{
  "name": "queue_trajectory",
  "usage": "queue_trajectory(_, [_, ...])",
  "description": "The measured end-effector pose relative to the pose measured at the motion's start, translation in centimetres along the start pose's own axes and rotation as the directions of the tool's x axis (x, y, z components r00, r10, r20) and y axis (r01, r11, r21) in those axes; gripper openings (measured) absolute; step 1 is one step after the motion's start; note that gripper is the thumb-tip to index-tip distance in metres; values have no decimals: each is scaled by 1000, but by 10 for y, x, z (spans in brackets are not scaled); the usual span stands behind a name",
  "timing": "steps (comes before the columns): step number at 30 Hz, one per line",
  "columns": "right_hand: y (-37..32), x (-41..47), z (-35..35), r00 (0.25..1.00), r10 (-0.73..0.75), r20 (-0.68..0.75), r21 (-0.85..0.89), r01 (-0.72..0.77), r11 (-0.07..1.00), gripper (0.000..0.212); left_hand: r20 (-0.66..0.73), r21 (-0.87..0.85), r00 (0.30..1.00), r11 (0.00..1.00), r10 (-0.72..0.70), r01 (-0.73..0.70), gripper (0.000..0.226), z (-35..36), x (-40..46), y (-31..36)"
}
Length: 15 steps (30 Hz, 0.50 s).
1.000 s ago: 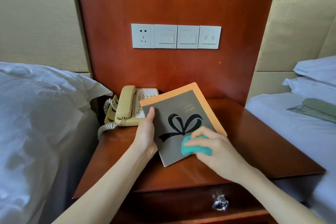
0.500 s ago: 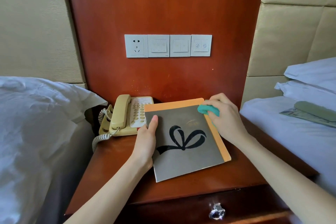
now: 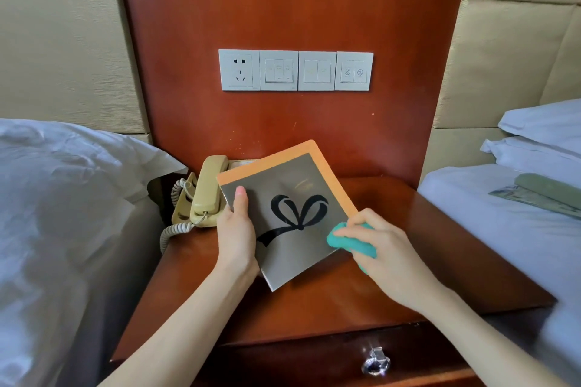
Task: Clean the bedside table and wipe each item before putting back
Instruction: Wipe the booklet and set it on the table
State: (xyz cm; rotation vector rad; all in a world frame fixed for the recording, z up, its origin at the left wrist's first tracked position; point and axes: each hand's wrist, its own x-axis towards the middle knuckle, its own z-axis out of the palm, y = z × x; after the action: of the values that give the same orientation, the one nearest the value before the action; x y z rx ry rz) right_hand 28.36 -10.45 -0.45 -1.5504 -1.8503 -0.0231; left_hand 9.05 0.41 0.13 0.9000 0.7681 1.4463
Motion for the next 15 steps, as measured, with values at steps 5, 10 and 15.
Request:
queue_trajectory(5, [-10,-2,4,942,102,-320,255,-17,967,35,-62,-114,996,992,-64,56,20,-2,3,-1])
queue_trajectory(10, [-43,5,28,899,187,-396,404,-13,915,33,-112,-243,973,955,-200,169,18,-6,9,-4])
queue_trajectory(15, [-68,-2,43,973,-89,-211,438,176,881,32,-106,-378,945,892,-308,248,34,-9,13,-2])
